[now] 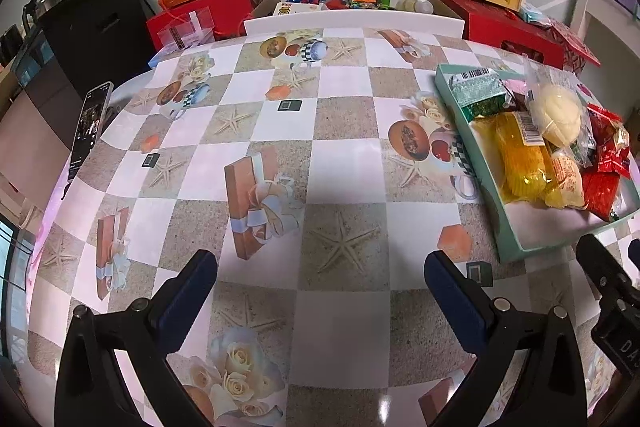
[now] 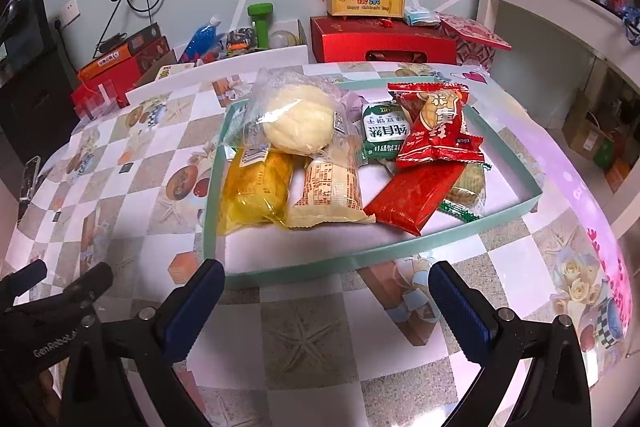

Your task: Organize snacks

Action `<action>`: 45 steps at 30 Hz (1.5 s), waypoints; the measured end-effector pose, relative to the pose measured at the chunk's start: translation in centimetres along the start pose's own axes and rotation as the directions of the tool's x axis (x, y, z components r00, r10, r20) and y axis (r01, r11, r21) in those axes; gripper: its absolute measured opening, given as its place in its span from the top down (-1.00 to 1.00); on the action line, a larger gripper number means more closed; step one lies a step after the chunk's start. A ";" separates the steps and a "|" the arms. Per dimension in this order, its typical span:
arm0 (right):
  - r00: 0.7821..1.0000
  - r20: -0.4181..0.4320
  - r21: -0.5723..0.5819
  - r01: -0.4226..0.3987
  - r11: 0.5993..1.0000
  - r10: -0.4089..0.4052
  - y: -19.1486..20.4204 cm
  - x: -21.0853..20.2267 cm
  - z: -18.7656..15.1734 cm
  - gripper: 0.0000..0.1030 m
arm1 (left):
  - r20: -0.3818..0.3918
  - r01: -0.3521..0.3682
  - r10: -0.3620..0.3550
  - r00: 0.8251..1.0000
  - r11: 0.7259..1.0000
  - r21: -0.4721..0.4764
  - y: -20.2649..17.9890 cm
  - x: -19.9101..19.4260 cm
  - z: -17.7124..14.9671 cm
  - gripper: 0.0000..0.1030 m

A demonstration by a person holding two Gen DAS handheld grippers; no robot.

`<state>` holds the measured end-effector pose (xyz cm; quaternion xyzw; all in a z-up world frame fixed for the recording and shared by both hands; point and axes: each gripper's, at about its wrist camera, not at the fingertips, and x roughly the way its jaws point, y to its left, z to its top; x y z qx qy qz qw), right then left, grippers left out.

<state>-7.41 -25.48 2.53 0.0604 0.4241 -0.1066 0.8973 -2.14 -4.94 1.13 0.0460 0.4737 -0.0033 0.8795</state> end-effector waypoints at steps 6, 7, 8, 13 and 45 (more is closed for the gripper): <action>1.000 -0.001 -0.011 0.009 1.000 -0.009 0.1 0.3 0.1 -1.00 | 0.008 0.011 -0.011 1.000 1.000 -0.011 0.3 0.4 0.2 -1.00; 1.000 -0.003 -0.012 0.010 1.000 -0.010 0.1 0.4 0.1 -1.00 | 0.009 0.011 -0.011 1.000 1.000 -0.009 0.2 0.5 0.3 -1.00; 1.000 -0.003 -0.012 0.010 1.000 -0.010 0.1 0.4 0.1 -1.00 | 0.010 0.012 -0.012 1.000 1.000 -0.007 0.2 0.6 0.3 -1.00; 1.000 -0.016 -0.001 0.004 1.000 -0.004 -0.1 0.9 0.0 -1.00 | 0.009 0.030 -0.029 1.000 0.999 -0.027 0.1 1.5 0.4 -1.00; 0.996 -0.085 0.019 -0.015 1.000 0.017 -0.4 3.1 -1.0 -1.00 | -0.019 0.038 -0.038 0.999 0.999 -0.012 -0.5 2.9 0.2 -1.00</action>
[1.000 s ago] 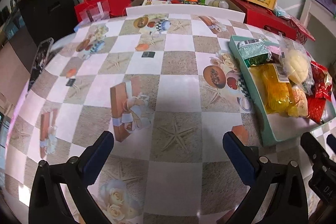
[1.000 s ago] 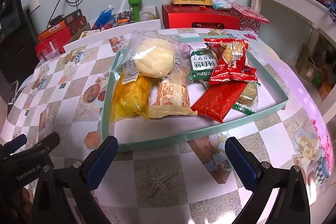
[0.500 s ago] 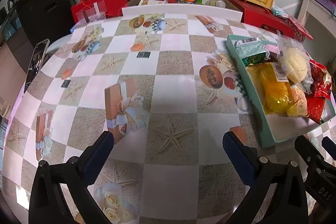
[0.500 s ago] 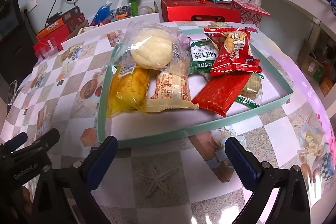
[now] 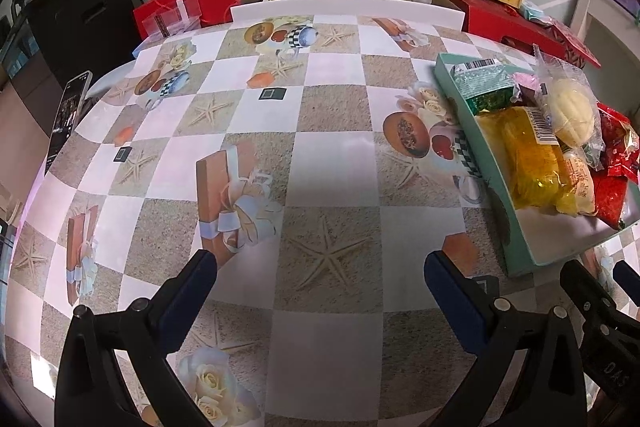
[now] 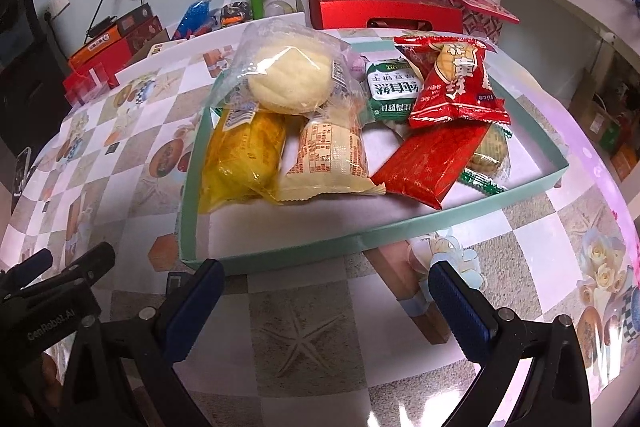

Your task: Organize snacks

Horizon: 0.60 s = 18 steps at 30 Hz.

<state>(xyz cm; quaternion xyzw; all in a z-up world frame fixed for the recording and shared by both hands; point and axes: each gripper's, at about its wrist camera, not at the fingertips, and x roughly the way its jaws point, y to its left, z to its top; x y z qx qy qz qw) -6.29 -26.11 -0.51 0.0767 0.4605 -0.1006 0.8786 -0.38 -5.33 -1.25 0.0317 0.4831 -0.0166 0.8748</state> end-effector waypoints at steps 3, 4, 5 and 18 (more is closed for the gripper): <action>1.000 0.000 0.007 -0.003 1.000 0.003 -0.1 -0.1 0.0 -1.00 | -0.003 -0.001 0.001 1.000 1.000 0.002 -0.1 0.1 0.0 -1.00; 1.000 0.000 0.009 -0.005 1.000 0.005 -0.2 -0.1 0.0 -1.00 | -0.004 -0.001 0.001 1.000 1.000 0.003 -0.1 0.2 -0.1 -1.00; 1.000 0.000 0.010 -0.006 1.000 0.006 -0.3 -0.1 0.0 -1.00 | -0.004 -0.002 0.002 1.000 1.000 0.004 -0.1 0.2 -0.1 -1.00; 1.000 -0.007 0.020 -0.011 1.000 0.011 -0.5 0.0 -0.1 -1.00 | -0.008 -0.006 0.006 1.000 1.000 0.000 -0.1 0.4 -0.2 -1.00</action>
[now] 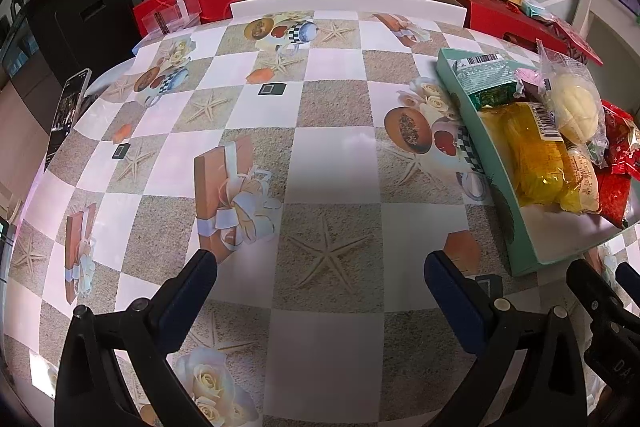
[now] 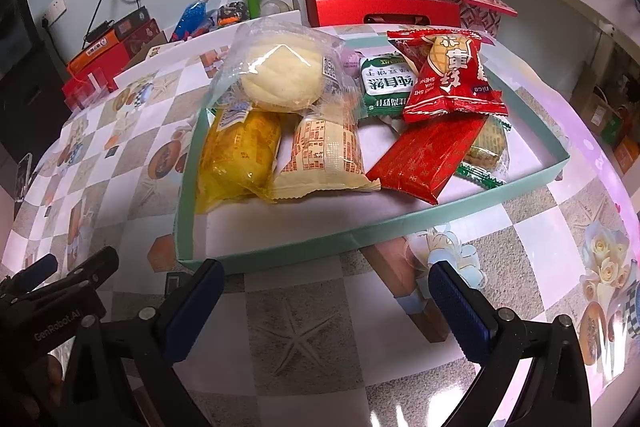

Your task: Organize snacks

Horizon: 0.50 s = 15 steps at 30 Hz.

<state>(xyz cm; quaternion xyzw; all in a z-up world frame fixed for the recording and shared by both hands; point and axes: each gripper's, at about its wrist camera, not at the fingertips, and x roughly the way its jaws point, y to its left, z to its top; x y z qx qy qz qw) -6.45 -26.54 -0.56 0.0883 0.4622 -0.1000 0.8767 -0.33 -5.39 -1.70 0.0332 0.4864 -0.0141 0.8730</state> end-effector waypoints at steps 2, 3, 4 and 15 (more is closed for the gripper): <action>1.000 0.000 0.000 0.000 1.000 0.000 0.0 0.0 0.0 -1.00 | -0.001 0.000 0.000 1.000 1.000 -0.002 0.0 0.0 0.0 -1.00; 1.000 -0.002 -0.001 0.000 1.000 0.000 0.0 0.0 0.0 -1.00 | -0.001 0.000 0.000 1.000 1.000 -0.002 0.0 0.1 0.0 -1.00; 1.000 -0.003 -0.002 0.000 1.000 0.000 0.0 0.1 0.0 -1.00 | -0.002 0.000 0.000 1.000 1.000 -0.003 0.0 0.1 -0.1 -1.00; 1.000 -0.012 -0.003 -0.001 1.000 0.001 0.1 0.3 -0.1 -1.00 | -0.003 0.001 -0.001 1.000 1.000 -0.011 0.3 0.1 0.0 -1.00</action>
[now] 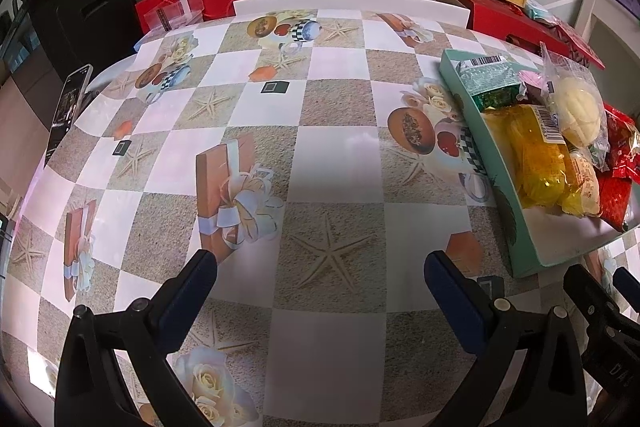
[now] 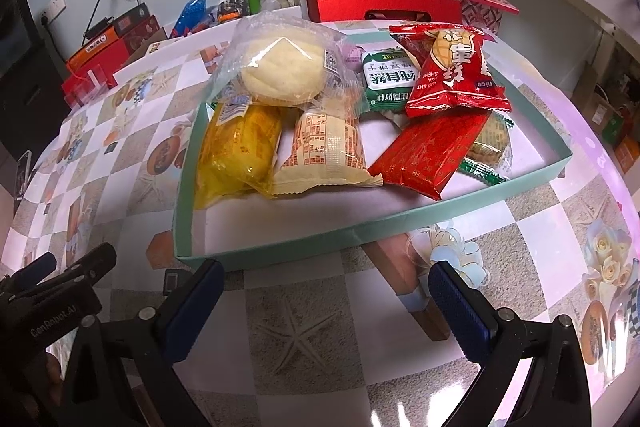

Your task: Organize snacks

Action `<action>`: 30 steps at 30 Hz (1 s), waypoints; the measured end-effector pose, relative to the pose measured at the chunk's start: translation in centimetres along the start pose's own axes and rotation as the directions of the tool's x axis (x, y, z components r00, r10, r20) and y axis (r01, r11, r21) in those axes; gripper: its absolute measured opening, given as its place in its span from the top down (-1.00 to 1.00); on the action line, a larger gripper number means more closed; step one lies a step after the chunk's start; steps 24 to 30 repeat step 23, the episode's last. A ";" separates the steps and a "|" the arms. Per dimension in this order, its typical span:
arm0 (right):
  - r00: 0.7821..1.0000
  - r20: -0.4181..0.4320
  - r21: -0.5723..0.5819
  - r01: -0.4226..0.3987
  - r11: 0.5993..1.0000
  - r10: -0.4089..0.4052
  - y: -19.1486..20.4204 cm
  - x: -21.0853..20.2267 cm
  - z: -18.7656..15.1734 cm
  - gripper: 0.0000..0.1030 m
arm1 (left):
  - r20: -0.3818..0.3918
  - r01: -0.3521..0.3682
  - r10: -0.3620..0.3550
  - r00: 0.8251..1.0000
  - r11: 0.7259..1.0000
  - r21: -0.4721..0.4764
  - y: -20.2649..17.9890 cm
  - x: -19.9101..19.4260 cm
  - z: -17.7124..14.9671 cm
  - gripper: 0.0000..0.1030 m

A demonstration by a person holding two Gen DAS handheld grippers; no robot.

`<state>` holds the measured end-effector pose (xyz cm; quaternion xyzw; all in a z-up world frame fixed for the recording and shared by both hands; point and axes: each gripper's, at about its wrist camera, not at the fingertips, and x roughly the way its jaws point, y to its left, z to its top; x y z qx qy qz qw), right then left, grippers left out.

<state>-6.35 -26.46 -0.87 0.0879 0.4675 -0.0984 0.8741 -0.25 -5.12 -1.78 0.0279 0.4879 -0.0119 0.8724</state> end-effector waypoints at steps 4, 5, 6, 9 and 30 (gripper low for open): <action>1.000 -0.002 0.001 0.000 1.000 0.000 0.0 0.0 0.0 -1.00 | -0.002 0.003 -0.003 1.000 1.000 -0.005 0.0 0.0 0.0 -1.00; 1.000 -0.003 0.002 0.000 1.000 0.000 0.0 0.1 0.0 -1.00 | -0.002 0.003 -0.003 1.000 1.000 -0.005 0.1 0.0 0.0 -1.00; 1.000 -0.004 0.002 0.000 1.000 0.000 0.0 0.1 0.0 -1.00 | -0.002 0.003 -0.003 1.000 1.000 -0.006 0.0 0.0 0.0 -1.00; 1.000 -0.003 0.002 -0.001 1.000 0.001 0.0 0.1 0.0 -1.00 | -0.002 0.003 -0.003 1.000 1.000 -0.005 0.1 0.0 0.0 -1.00; 1.000 -0.007 0.001 -0.001 1.000 0.001 0.0 0.2 0.0 -1.00 | 0.011 0.015 -0.015 1.000 1.000 -0.008 0.1 -0.2 0.0 -1.00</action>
